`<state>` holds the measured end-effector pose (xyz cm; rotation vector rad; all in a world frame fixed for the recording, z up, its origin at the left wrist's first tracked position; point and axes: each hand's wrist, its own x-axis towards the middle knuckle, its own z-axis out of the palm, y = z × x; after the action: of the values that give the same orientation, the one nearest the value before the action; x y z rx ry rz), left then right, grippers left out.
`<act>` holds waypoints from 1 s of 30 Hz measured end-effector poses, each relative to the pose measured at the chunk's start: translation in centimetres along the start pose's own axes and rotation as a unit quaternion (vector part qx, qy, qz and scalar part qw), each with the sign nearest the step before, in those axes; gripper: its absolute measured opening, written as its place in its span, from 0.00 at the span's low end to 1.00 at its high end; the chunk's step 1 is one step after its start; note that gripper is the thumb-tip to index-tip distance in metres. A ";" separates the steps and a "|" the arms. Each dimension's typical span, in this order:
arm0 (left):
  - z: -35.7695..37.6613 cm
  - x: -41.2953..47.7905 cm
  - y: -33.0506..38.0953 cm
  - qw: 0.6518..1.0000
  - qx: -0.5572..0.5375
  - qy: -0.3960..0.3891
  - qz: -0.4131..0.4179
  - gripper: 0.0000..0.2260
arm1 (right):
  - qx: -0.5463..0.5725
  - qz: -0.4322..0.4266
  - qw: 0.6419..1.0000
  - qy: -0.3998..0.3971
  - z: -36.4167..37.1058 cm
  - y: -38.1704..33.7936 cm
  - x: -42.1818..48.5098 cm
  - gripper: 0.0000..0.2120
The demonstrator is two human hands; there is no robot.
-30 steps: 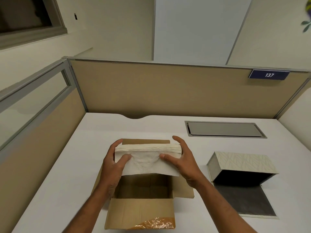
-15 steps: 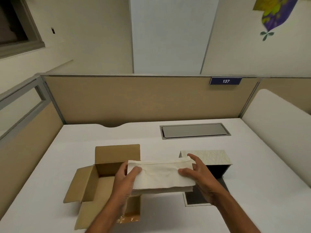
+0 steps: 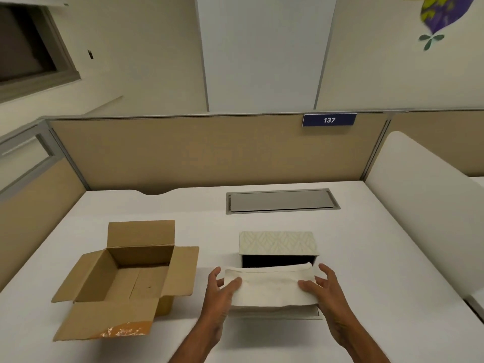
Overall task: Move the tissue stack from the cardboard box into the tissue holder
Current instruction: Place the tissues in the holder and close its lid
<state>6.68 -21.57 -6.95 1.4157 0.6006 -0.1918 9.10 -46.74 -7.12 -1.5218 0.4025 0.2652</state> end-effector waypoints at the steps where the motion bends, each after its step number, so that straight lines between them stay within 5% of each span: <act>1: 0.5 0.5 -0.3 1.000 -0.001 0.000 -0.004 0.30 | -0.003 -0.001 1.000 0.008 -0.4 0.4 0.5 0.40; 15: 4.3 6.6 -3.5 1.000 -0.009 0.002 -0.008 0.34 | 0.032 0.007 0.994 0.105 -0.5 4.9 6.3 0.38; 30: 5.1 8.8 -4.8 1.000 -0.030 -0.006 0.003 0.31 | 0.049 -0.015 0.992 0.115 -0.2 5.8 8.2 0.36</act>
<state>13.17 -25.32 -15.34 1.3580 0.5885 -0.1756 14.14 -47.34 -15.79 -1.4641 0.5671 0.0447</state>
